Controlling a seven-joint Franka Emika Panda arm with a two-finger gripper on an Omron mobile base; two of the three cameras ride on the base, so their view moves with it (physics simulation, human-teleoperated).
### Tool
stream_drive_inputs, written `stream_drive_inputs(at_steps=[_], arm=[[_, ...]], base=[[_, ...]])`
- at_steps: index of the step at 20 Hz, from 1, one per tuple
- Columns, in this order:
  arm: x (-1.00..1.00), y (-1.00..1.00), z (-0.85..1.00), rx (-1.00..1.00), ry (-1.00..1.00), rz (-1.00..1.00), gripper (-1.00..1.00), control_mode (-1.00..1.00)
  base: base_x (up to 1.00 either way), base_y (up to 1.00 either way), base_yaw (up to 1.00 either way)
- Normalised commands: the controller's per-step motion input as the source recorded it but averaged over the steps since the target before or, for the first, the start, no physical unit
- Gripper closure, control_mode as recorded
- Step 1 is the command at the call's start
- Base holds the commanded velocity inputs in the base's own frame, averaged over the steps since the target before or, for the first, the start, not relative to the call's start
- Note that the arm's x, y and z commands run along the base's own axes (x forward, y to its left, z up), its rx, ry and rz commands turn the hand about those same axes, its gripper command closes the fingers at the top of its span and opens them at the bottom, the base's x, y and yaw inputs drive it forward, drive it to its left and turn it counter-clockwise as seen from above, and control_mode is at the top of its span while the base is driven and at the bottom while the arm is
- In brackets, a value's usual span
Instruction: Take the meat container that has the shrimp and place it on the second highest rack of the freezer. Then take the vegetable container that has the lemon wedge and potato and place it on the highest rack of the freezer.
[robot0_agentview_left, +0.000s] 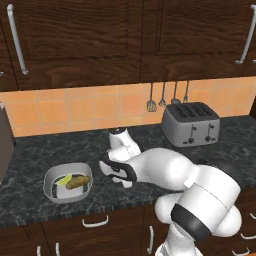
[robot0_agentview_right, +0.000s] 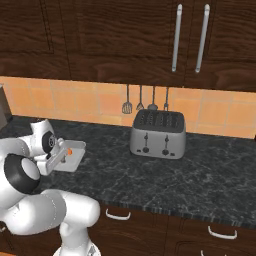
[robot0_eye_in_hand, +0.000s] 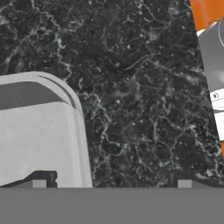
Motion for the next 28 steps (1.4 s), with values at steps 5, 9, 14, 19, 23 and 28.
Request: stream_drive_inputs(at_steps=[5,9,14,19,23,28], arm=[[0.27,-0.06,0.00,0.01,0.09,-0.02,-1.00,-1.00],[0.29,0.00,0.00,0.00,0.08,-0.01,-1.00,-1.00],[0.15,0.00,-0.29,0.00,0.01,-0.01,-1.00,-1.00],[0.16,0.00,-0.23,0.00,-0.09,0.00,-1.00,-1.00],[0.32,0.00,-0.31,0.00,-0.08,0.00,-1.00,-1.00],[0.17,0.00,-0.41,0.00,-0.01,0.00,1.00,-1.00]], base=[[0.00,0.00,0.00],[0.00,0.00,0.00],[0.00,0.00,0.00],[0.00,0.00,0.00],[0.00,0.00,0.00],[0.00,0.00,0.00]])
